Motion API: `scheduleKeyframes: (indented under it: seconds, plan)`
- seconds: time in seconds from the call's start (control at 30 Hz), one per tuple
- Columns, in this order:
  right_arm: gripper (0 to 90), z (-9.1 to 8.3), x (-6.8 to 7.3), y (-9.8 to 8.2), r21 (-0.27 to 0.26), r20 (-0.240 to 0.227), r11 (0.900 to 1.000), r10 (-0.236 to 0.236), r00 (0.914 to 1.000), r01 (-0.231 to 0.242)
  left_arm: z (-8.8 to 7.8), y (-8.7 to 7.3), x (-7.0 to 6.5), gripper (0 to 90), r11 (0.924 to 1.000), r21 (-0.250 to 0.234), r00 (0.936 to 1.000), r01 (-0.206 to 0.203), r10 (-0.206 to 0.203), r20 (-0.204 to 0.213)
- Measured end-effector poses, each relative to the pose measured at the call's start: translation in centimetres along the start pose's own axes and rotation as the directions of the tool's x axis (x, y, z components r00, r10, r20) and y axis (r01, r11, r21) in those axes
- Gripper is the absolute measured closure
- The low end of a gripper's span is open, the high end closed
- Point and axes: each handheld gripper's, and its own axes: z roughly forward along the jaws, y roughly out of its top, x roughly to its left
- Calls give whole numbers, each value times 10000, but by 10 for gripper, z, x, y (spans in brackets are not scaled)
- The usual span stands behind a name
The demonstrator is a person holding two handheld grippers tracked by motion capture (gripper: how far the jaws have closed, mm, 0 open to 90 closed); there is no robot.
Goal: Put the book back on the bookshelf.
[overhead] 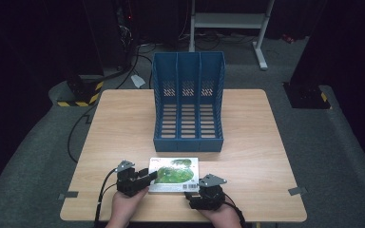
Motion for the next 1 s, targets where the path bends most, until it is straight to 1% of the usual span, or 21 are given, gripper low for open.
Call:
scheduleKeyframes:
  seconds: [0.27,0.37,0.5,0.67,0.8,0.83,0.9,0.93,1.0]
  plan:
    - [240,0,0,0,-22,10,10000,-78,10000,78,-6,2,-3,502,9994,-296,9998,-172,174,76]
    - [235,0,0,0,-13,22,10000,-71,10000,71,-7,2,-4,505,9987,-486,9998,-171,177,121]
    - [225,1,1,0,31,77,10000,-94,9999,94,-11,4,-6,509,9968,-725,9993,-326,340,183]
    - [214,1,1,0,63,101,10000,-78,9999,77,-17,6,-10,517,9927,-1067,9979,-556,589,282]
    - [212,1,2,0,66,117,10000,-57,9999,56,-22,8,-14,519,9872,-1397,9958,-771,831,374]
    - [212,1,1,0,59,122,10000,-70,9999,69,-23,8,-15,518,9847,-1509,9949,-870,937,379]
    - [213,1,2,0,58,144,10000,-39,9999,39,-24,8,-17,518,9822,-1664,9943,-868,959,471]
    - [216,2,1,0,30,154,10000,-59,9999,58,-24,9,-18,518,9817,-1697,9943,-861,955,482]
    - [227,1,1,0,17,155,10000,68,9999,-69,-25,9,-17,518,9815,-1700,9940,-878,975,496]
